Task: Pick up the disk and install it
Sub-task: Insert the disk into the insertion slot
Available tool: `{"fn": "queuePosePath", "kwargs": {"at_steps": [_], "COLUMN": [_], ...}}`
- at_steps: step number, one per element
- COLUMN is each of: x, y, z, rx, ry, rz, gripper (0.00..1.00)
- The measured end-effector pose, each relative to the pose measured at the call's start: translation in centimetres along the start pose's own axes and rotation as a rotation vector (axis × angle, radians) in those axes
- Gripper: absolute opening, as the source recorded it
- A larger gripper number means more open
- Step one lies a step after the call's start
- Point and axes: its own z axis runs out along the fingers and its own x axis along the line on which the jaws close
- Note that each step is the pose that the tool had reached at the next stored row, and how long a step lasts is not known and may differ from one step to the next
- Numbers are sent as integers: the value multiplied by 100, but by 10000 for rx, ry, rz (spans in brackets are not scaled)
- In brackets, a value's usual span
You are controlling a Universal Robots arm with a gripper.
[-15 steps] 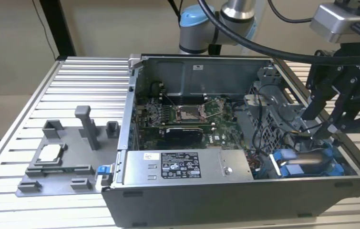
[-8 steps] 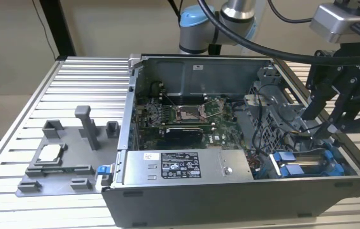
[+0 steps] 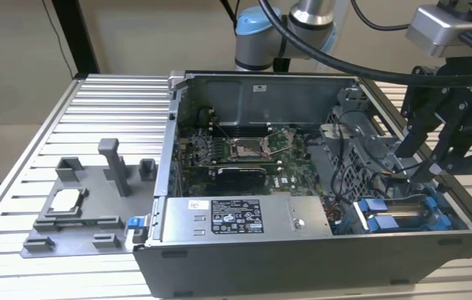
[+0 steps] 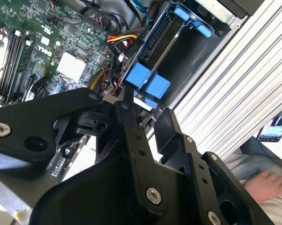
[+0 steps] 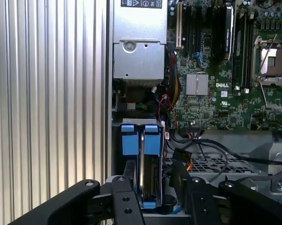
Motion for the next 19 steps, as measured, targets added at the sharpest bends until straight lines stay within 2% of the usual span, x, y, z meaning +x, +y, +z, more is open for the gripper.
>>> {"fn": "queuePosePath", "kwargs": {"at_steps": [7, 15, 17, 19], "x": [0, -20, -27, -30], "y": [-1, -37, -55, -78], "z": [12, 89, 116, 140], "rx": [0, 0, 1, 2], "ry": [0, -6, -35, -96], "rz": [0, 17, 29, 50], "gripper": [100, 100, 100, 100]}}
